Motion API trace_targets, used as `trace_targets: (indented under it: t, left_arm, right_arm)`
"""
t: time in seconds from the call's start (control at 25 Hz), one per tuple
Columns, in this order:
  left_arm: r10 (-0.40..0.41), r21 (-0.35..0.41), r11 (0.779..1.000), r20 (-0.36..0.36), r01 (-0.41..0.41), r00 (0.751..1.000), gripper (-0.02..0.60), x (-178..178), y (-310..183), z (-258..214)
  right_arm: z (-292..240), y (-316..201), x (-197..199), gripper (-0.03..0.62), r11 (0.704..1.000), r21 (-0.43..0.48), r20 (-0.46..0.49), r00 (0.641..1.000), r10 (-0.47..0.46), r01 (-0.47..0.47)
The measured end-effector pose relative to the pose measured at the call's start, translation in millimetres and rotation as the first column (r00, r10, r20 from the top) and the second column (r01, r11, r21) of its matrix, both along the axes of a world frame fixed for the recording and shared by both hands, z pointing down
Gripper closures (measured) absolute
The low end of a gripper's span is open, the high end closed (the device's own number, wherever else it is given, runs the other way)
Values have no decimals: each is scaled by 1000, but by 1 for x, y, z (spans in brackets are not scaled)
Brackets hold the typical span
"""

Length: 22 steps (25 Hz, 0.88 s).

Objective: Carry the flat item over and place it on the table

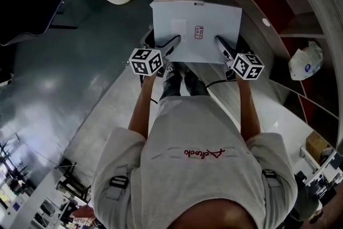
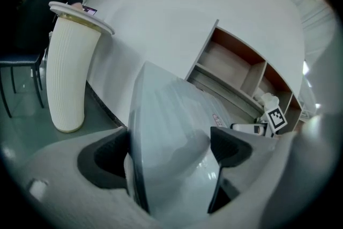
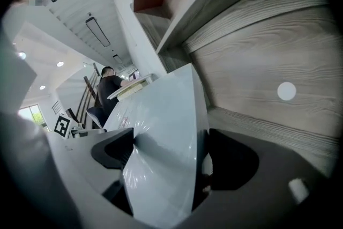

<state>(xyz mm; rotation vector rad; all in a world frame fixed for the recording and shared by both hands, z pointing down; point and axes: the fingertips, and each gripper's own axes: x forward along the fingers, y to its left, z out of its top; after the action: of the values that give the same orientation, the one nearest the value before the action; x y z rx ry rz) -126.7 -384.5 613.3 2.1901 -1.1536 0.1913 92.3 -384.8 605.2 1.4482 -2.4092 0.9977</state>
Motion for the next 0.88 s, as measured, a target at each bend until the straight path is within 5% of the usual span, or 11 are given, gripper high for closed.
trace_targets:
  t: [0.88]
  left_arm:
    - [50, -246, 968, 8, -47, 999, 92, 18, -49, 125]
  right_arm:
    - [128, -38, 15, 154, 966, -257, 6, 999, 40, -37]
